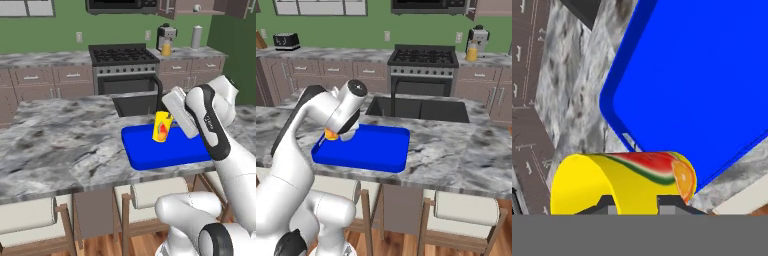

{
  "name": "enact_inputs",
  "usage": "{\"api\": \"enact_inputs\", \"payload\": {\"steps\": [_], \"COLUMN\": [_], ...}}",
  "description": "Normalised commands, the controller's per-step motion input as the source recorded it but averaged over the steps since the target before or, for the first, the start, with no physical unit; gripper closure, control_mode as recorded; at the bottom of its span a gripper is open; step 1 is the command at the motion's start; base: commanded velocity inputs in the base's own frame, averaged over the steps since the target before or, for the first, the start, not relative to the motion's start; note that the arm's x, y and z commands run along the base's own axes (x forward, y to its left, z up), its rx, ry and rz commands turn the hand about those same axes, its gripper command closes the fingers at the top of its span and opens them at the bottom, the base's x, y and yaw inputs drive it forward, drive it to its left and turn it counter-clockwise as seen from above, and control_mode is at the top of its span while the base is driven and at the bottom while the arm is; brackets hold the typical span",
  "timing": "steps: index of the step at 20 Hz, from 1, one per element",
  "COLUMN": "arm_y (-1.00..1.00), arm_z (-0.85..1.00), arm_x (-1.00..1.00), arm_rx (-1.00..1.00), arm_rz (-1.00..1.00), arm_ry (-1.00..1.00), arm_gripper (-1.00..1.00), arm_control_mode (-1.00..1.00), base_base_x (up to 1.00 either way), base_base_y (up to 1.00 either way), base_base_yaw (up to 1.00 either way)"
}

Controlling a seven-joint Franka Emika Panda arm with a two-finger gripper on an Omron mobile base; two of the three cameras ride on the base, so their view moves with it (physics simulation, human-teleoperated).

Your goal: There is a tray on the dining counter. Grab the cup, mug, and pitcher and place them on the tray. The pitcher may be placed next to the tray if it cannot fit the tray.

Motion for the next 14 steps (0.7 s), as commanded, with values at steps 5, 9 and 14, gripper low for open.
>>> {"api": "enact_inputs", "payload": {"steps": [5,9,14], "arm_y": [0.04,0.15,0.14], "arm_z": [-0.23,-0.29,-0.30], "arm_x": [0.59,0.51,0.31], "arm_rx": [0.00,0.00,0.00], "arm_rz": [0.00,0.00,0.00], "arm_ry": [0.01,0.02,0.02], "arm_gripper": [1.00,1.00,1.00], "arm_control_mode": [-1.00,-1.00,-1.00], "base_base_x": [0.00,0.00,0.00], "base_base_y": [0.00,0.00,0.00], "base_base_yaw": [0.00,0.00,0.00]}}
